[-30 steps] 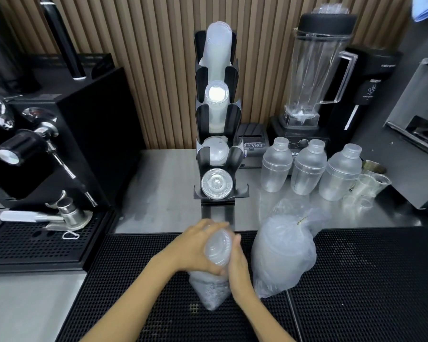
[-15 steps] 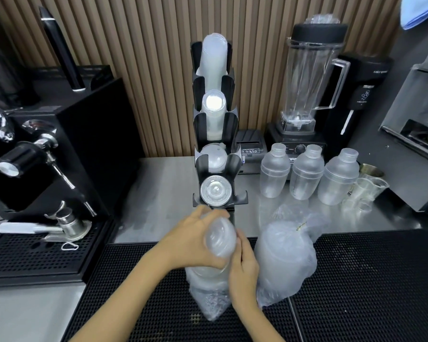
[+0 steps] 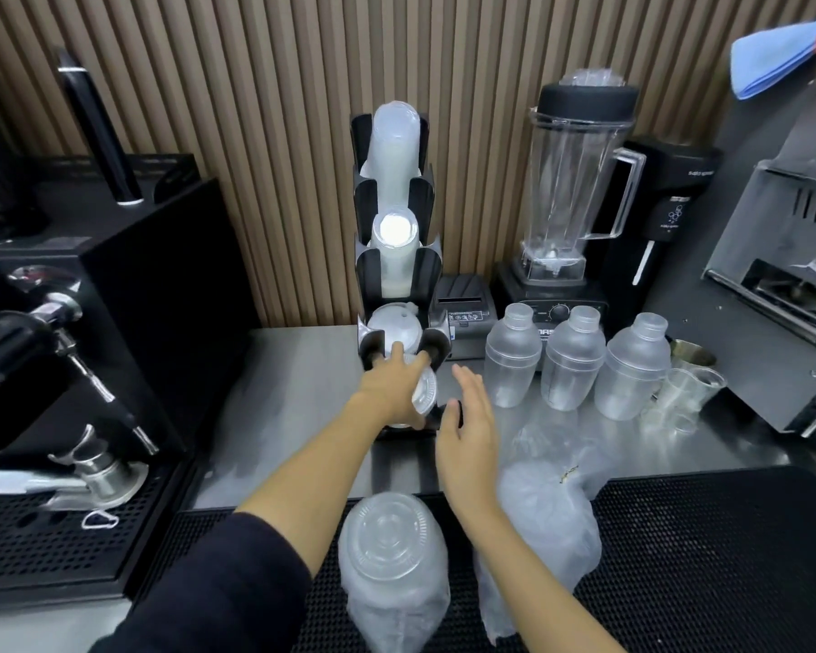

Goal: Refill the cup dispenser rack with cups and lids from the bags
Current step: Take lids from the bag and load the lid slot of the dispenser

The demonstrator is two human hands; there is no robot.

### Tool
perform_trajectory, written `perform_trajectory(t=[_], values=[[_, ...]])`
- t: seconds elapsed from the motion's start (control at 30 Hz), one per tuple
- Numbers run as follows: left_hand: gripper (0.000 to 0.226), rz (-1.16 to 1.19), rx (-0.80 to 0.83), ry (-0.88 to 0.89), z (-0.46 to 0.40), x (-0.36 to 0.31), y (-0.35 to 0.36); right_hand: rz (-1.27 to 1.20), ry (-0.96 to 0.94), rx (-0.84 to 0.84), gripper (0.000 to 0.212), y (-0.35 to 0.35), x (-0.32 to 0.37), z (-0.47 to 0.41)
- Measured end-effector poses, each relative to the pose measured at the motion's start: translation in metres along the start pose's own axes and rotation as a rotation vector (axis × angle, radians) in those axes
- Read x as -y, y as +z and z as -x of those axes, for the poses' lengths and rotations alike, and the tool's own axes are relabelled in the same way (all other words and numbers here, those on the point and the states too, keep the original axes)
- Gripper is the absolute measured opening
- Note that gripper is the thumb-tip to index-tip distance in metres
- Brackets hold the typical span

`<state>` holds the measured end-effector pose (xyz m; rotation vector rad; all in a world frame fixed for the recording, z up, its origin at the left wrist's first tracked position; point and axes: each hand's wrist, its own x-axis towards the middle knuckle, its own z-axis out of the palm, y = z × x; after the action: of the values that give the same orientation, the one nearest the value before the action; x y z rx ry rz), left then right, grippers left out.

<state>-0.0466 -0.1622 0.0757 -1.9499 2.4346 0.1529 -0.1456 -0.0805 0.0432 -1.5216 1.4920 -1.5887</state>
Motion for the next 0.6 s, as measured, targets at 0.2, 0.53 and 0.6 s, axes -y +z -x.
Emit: perform_trajectory(t=[0.2, 0.53, 0.6], values=[[0.118, -0.145, 0.276, -0.06, -0.014, 0.009, 0.014, 0.057, -0.043, 0.142, 0.042, 0.002, -0.01, 0.001], [0.076, -0.274, 0.414, -0.033, -0.008, 0.0, 0.028, 0.122, -0.121, 0.088, 0.05, 0.012, -0.019, -0.001], [0.075, -0.321, 0.433, -0.031, -0.01, -0.002, 0.028, 0.158, -0.153, 0.086, 0.05, 0.012, -0.019, -0.001]])
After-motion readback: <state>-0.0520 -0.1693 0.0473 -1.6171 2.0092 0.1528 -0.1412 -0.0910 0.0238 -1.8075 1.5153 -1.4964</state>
